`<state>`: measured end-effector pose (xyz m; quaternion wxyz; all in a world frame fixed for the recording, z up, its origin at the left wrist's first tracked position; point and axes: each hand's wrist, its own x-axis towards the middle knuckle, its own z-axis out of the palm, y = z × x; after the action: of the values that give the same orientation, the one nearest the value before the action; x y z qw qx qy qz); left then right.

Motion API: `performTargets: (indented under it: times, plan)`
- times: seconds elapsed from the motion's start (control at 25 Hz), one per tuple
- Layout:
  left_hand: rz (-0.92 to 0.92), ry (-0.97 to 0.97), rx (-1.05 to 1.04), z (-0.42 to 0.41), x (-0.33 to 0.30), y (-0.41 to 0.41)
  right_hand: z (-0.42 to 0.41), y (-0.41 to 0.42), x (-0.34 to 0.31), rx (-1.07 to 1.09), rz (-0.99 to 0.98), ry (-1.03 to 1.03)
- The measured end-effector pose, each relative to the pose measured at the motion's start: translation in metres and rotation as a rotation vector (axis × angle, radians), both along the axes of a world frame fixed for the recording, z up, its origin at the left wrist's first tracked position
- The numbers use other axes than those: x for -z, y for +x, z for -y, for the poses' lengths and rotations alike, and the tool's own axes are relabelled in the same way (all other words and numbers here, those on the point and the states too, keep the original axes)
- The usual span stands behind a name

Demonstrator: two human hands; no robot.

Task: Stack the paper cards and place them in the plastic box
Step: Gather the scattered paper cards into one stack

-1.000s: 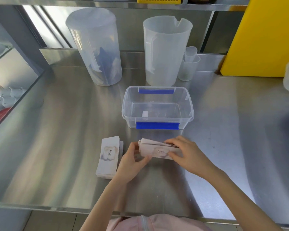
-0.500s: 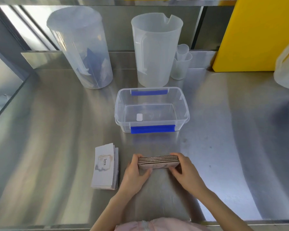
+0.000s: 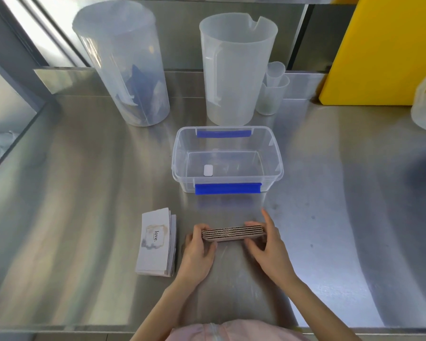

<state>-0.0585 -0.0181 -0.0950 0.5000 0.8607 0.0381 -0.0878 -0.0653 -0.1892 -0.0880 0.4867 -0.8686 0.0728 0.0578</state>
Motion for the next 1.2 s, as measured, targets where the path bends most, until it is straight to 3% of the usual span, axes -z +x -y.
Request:
performTargets:
  times: [0.08,0.24,0.64,0.76,1.0,1.2]
  plan:
    - [-0.021,0.031,-0.001,0.003,0.001,0.002,-0.001,0.001,0.002,0.032,-0.045,-0.003]
    - [-0.007,0.037,-0.046,0.001,-0.002,0.007,-0.008,0.0,0.001,0.003,0.046,-0.044]
    - [-0.119,0.088,0.023,-0.005,0.002,0.013,-0.002,0.005,0.01,-0.11,0.078,-0.382]
    - [-0.102,0.064,0.067,-0.007,-0.005,0.013,0.0,0.009,0.006,-0.115,0.041,-0.301]
    - [0.017,-0.115,0.049,-0.018,-0.037,0.019,0.003,0.021,-0.022,-0.073,-0.092,0.085]
    - [0.031,-0.128,0.16,-0.037,-0.056,0.019,0.003,0.037,-0.055,-0.165,-0.009,0.155]
